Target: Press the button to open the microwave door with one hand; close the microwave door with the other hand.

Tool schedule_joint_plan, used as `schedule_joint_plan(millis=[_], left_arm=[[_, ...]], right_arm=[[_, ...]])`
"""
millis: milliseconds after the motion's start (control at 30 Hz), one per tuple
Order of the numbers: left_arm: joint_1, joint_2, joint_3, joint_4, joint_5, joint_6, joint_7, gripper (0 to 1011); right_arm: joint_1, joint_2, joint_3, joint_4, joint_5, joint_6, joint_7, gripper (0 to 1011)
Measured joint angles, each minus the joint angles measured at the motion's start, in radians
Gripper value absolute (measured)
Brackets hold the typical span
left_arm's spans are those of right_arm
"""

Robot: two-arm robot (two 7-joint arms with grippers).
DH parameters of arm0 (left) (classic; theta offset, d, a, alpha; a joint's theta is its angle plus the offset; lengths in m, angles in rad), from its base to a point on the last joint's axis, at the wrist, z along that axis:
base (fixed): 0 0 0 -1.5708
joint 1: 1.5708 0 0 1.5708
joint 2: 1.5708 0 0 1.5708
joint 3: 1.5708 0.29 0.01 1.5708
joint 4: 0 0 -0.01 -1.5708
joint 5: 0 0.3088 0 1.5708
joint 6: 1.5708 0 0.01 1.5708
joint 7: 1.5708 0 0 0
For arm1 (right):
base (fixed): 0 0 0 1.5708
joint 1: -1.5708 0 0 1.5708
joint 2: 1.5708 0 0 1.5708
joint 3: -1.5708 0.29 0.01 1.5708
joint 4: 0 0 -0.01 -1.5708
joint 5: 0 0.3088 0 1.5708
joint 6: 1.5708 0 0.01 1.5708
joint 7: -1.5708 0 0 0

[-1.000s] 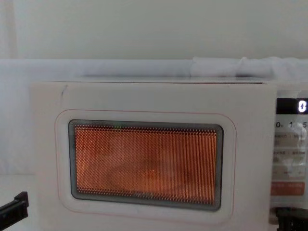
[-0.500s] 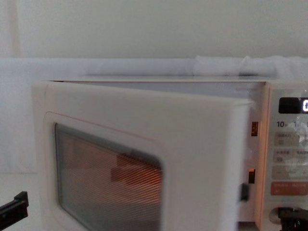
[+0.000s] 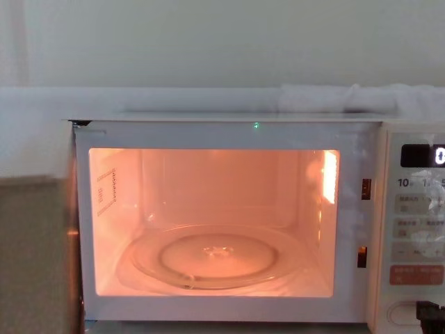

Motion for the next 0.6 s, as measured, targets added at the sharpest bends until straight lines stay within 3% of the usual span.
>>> schedule_joint_plan(millis=[400,600], left_arm=[[0.000,0.000,0.000,0.000,0.000,0.000,0.000,1001],[0.000,0.000,0.000,0.000,0.000,0.000,0.000,1001]], right_arm=[[-0.024,0.008,0.002,-0.034,0.002,0.017,0.005,0],[-0.060,0.014,0.011,-0.094,0.006,0.020,0.004,0]])
